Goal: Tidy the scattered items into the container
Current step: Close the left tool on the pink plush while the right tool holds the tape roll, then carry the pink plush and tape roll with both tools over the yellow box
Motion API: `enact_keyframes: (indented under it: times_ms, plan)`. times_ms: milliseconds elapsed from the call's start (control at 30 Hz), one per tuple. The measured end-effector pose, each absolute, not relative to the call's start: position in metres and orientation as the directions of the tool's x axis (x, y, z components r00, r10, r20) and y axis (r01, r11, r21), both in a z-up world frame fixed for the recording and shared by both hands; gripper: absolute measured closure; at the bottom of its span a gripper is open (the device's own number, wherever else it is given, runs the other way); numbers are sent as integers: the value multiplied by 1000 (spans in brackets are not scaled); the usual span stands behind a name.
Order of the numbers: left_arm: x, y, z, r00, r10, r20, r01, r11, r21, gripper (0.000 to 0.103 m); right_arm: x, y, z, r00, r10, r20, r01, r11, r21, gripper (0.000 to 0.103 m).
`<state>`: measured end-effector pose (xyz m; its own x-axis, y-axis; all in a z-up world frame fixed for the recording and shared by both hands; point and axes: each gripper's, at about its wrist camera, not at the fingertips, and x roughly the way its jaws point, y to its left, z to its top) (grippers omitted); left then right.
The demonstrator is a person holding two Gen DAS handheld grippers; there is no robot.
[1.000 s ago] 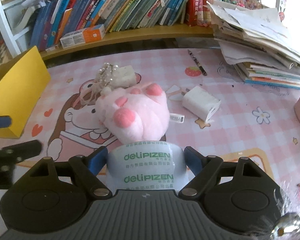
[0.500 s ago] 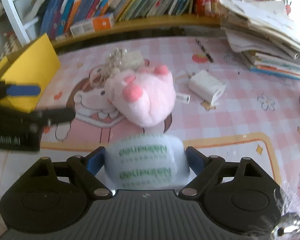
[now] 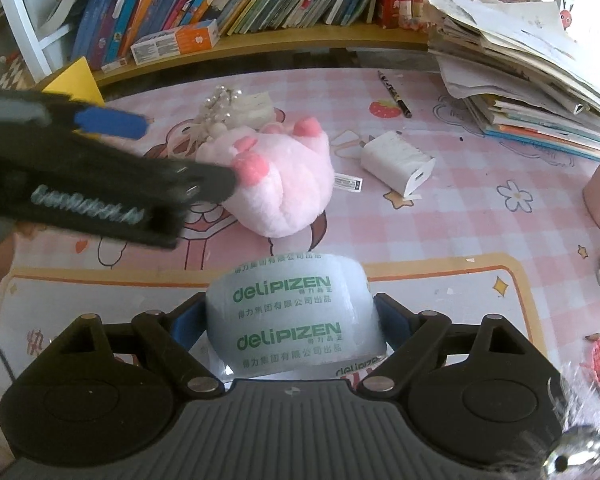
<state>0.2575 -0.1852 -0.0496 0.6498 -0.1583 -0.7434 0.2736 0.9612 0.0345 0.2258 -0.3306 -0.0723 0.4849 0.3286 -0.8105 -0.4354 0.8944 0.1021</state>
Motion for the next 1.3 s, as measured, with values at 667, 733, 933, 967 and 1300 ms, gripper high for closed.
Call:
enact_keyframes:
  times_ms: [667,733,933,967,1300]
  plan:
    - [299,-199,-86,640,-190,-745,245,969,-37,2,229,-329,-74,485,332,-809,-436,894,106,17]
    - [301,-198,-87,642,-190,-743,239,970,-42,3,229,-330,-74,485,333,-809,-435,894,106,17]
    - [296,-195,-80,634,-188,-750,240,970,-41,16,228,-329,-73,488,329,-808,-433,896,104,17]
    - [294,-194,-78,630,-182,-755,237,971,-36,17,227,-328,-73,489,328,-809,-433,896,102,17]
    - [240,-159,-45,666,-113,-738,144,989,-22,18,221,-324,-67,503,337,-796,-453,887,89,17]
